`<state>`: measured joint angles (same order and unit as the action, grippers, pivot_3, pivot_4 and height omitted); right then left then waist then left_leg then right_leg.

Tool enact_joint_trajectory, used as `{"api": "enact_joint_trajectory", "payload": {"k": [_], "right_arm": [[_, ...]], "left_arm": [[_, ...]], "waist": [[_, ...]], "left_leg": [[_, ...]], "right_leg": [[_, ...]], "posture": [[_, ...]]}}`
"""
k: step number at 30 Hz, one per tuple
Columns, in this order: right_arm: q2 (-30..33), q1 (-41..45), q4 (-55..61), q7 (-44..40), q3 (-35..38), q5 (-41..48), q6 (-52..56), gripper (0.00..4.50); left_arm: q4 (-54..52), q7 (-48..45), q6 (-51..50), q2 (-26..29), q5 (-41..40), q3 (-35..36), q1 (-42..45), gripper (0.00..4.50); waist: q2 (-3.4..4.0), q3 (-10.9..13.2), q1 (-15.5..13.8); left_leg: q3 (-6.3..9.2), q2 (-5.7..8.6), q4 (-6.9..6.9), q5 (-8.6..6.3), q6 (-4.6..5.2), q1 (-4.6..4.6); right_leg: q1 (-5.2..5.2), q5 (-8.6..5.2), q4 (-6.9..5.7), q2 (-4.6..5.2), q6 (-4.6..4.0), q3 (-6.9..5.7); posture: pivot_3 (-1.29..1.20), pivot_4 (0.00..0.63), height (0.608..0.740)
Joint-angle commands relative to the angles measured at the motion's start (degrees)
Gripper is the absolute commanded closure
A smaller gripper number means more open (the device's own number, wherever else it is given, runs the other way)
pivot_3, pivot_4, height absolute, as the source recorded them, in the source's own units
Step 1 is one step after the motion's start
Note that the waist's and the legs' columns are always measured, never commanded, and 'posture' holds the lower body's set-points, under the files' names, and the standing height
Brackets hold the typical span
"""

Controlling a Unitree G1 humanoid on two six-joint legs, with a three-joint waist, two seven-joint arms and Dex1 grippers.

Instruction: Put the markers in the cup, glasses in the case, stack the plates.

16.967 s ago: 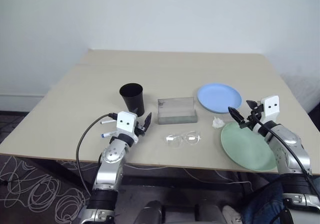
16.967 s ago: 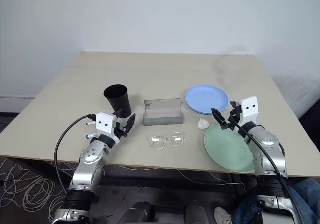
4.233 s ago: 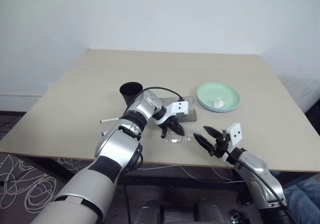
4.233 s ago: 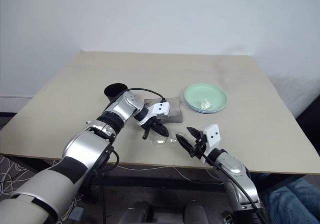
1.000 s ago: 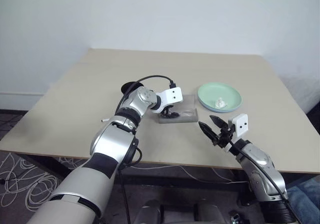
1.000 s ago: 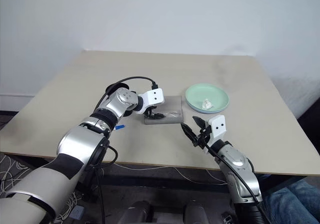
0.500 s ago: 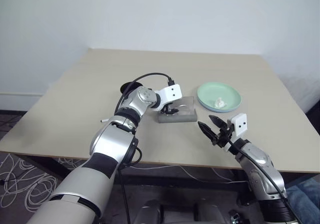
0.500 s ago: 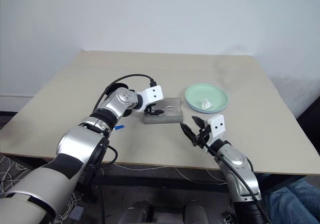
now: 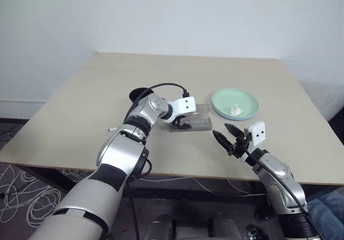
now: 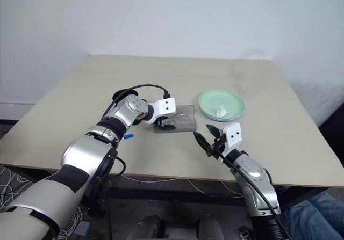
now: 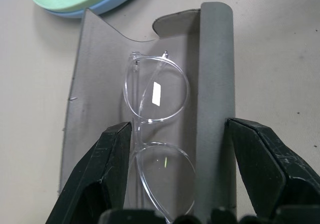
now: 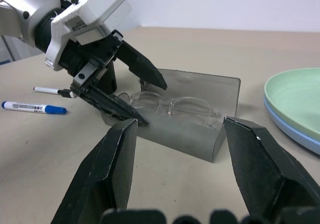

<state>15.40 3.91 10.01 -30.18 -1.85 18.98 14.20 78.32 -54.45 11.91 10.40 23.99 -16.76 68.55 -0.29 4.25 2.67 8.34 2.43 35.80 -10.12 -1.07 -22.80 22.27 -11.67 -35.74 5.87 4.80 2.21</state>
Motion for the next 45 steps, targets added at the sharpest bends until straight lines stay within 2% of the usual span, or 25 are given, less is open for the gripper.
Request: {"api": "enact_joint_trajectory", "payload": {"k": [1, 8, 12, 18, 19, 22, 31, 34, 37, 45], "right_arm": [[-0.1, 0.5, 1.3, 0.1, 0.4, -0.3, -1.3, 1.51], [0.2, -0.4, 1.8, 0.4, 0.6, -0.2, -1.4, 1.51], [0.2, -0.6, 1.9, 0.5, 0.6, -0.2, -1.4, 1.51], [0.1, -0.3, 1.8, 0.6, 0.4, -0.3, -1.4, 1.51], [0.1, -0.2, 1.7, 0.6, 0.4, -0.3, -1.4, 1.51], [0.1, -0.2, 1.7, 0.5, 0.4, -0.3, -1.3, 1.51], [0.2, 0.4, 1.4, 0.3, 0.3, -0.3, -1.3, 1.51], [0.2, 0.5, 1.2, 0.2, 0.3, -0.3, -1.2, 1.51], [0.3, 0.6, 1.2, 0.1, 0.3, -0.2, -1.2, 1.51], [0.5, 0.7, 1.3, 0.0, 0.5, -0.1, -0.9, 1.51]], "left_arm": [[-0.4, 1.1, -0.2, 0.2, 1.5, -1.3, -0.6, 1.31], [-0.4, -0.6, -1.6, -0.4, 0.7, -1.0, -1.2, 1.31], [-0.5, -0.3, -1.4, -0.5, 1.0, -1.5, -1.3, 0.46], [-0.6, -2.8, -1.5, -0.6, 0.3, -1.0, -1.3, 0.46], [-0.5, -2.6, -2.0, -0.6, 0.1, -0.8, -1.3, 0.88], [-0.6, -1.5, -1.8, -0.4, 0.9, -1.5, -1.2, 1.72], [-0.8, -3.4, -1.6, 0.0, 0.2, -0.9, -1.2, 1.72], [-0.8, -4.1, -2.0, 0.1, -0.9, 0.1, -1.2, 2.35], [-0.9, -3.9, -2.0, 0.2, -0.7, -0.2, -1.2, 3.31], [-1.6, -7.3, -2.9, -0.3, -3.8, 2.7, 0.0, 3.31]], "waist": [[0.0, 0.0, 0.1], [-0.01, 0.0, 0.0], [-0.01, 0.0, 0.0], [-0.01, 0.0, 0.0], [-0.01, 0.0, 0.0], [-0.01, 0.0, 0.0], [-0.01, 0.0, 0.0], [-0.01, 0.0, 0.0], [-0.01, 0.0, 0.0], [-0.01, 0.0, 0.0]], "left_leg": [[0.0, 0.0, 0.0, 0.0, 0.0, 0.01], [-0.01, 0.0, 0.0, 0.0, 0.0, -0.01], [0.0, 0.0, 0.0, 0.0, 0.0, -0.01], [0.0, 0.0, 0.0, 0.0, 0.0, -0.01], [0.0, 0.0, 0.0, 0.0, 0.0, -0.01], [-0.01, 0.0, 0.0, 0.0, 0.0, -0.02], [0.01, 0.0, 0.0, 0.0, 0.0, -0.01], [0.0, 0.0, 0.0, 0.0, 0.0, -0.03], [0.0, 0.0, 0.0, 0.0, 0.0, -0.04], [0.0, 0.0, 0.0, 0.0, 0.0, -0.05]], "right_leg": [[0.0, -0.01, 0.0, 0.0, -0.03, 0.0], [0.01, 0.02, -0.01, 0.0, 0.03, 0.0], [0.02, 0.02, -0.01, 0.0, 0.03, 0.0], [0.01, 0.02, 0.01, 0.0, 0.03, 0.0], [0.01, 0.01, 0.01, 0.0, 0.03, 0.0], [0.01, -0.01, 0.01, 0.0, -0.01, 0.0], [0.01, -0.02, 0.0, 0.0, -0.04, -0.01], [0.03, -0.01, 0.01, 0.0, -0.02, 0.0], [0.05, 0.0, 0.01, 0.0, 0.0, 0.0], [0.05, 0.0, 0.01, 0.0, 0.0, 0.0]], "posture": [[0.0, 0.0, 0.74], [0.0, 0.0, 0.74], [0.0, 0.0, 0.74], [0.0, 0.0, 0.74], [0.0, 0.0, 0.74], [0.0, 0.0, 0.74], [0.0, 0.0, 0.74], [0.0, 0.0, 0.74], [0.0, 0.0, 0.74], [0.0, 0.0, 0.74]]}}
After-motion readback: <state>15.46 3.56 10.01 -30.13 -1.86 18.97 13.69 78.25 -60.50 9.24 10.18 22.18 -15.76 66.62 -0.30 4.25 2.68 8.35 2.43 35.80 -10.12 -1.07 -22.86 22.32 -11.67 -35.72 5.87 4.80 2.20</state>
